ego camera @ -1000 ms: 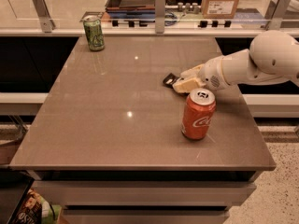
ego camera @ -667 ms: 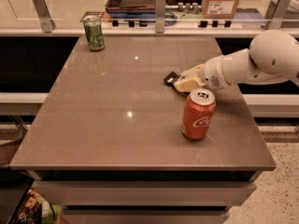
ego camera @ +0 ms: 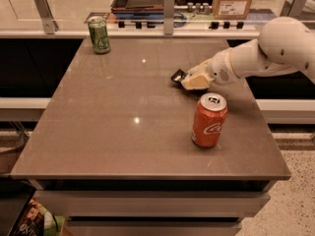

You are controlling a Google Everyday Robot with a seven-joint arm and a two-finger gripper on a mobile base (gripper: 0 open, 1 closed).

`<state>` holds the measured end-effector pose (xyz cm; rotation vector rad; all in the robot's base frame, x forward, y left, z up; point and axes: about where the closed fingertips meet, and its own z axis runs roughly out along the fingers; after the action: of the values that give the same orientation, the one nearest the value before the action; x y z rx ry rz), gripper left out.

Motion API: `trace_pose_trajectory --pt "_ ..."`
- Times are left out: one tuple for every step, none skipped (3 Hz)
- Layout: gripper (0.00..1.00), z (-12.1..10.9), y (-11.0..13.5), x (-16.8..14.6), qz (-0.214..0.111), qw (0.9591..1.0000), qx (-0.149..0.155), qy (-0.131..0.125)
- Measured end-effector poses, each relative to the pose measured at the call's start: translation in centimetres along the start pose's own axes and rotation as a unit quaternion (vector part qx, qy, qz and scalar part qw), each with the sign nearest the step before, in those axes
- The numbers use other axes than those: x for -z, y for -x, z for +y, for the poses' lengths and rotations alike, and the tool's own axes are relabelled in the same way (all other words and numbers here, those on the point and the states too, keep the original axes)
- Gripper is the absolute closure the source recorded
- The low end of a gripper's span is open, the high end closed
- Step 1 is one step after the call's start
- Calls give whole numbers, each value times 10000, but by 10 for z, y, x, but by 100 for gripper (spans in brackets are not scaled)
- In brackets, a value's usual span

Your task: Move rxbar chocolate near green can

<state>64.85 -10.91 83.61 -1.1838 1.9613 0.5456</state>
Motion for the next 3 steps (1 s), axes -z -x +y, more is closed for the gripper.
trace_pose_trajectory --pt "100 -20 26 3 73 9998 185 -46" --pt "100 -35 51 3 101 9994 318 -76" --pt "100 -45 79 -2 107 9990 421 -81"
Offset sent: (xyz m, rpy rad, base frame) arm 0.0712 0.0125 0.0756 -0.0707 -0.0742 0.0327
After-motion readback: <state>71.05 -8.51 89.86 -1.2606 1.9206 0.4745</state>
